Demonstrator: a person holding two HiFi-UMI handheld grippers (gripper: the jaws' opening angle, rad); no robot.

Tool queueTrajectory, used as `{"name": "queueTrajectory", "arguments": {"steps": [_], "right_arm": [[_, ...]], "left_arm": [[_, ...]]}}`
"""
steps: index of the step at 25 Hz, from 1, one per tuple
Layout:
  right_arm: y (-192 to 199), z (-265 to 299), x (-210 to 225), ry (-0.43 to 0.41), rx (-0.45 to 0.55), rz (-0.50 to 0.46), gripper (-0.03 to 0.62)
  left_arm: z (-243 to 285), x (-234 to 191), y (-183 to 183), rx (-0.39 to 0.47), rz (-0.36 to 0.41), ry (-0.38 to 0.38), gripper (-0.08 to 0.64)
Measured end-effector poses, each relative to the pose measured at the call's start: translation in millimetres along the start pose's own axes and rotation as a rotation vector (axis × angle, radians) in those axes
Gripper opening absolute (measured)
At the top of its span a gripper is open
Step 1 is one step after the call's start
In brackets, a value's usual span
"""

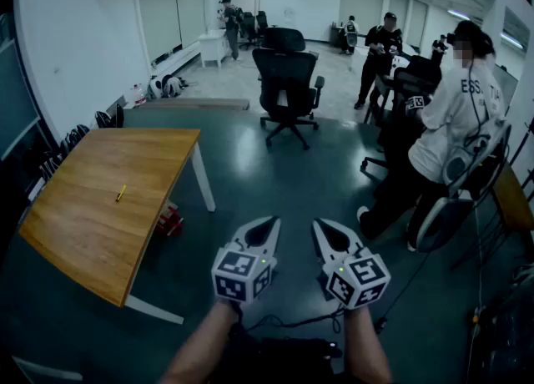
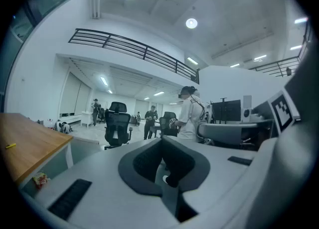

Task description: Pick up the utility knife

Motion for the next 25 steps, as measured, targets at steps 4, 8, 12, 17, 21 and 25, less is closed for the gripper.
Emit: {"name": "queueTrajectory", "arguments": {"steps": [4,8,12,17,21,25], "right_arm": [[-2.0,1.3,-0.8,0.008,0.005,0.015,0.011],[-3.2,2.1,-5.7,0.004,0.005,-0.001,0.011],[-3.7,2.5,-7.5,-0.006,0.006,-0.005,0.011],[0.6,10.7,-18.8,-0.052,-0.001,-0.016,0.011],[3.9,29.4,-33.6,-0.118,-0.008,-0.011,0.011],[7.3,54.2,-63.7,-0.186,-0.024,-0.006,0.011]], "left_arm": [[-0.1,-0.2,-1.2,-0.002,0.009,-0.001,0.008],[-4.5,-2.2,-1.6,0.003,0.006,-0.010,0.007],[-9.0,-3.4,0.7,0.002,-0.001,-0.024,0.008],[-25.8,-12.3,4.0,-0.006,-0.002,-0.068,0.008],[-49.0,-33.9,3.4,-0.017,-0.004,-0.146,0.008],[-80.1,-59.3,5.3,-0.012,0.003,-0.240,0.008]]}}
Point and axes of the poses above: the fingertips, and each gripper's own axes: z forward along the fingers, x to its right, y out of its underside, the point moved 7 cm from there along -z, backward along the fingers, and after that the axes turned 11 degrees about y, right-handed, at the moved point
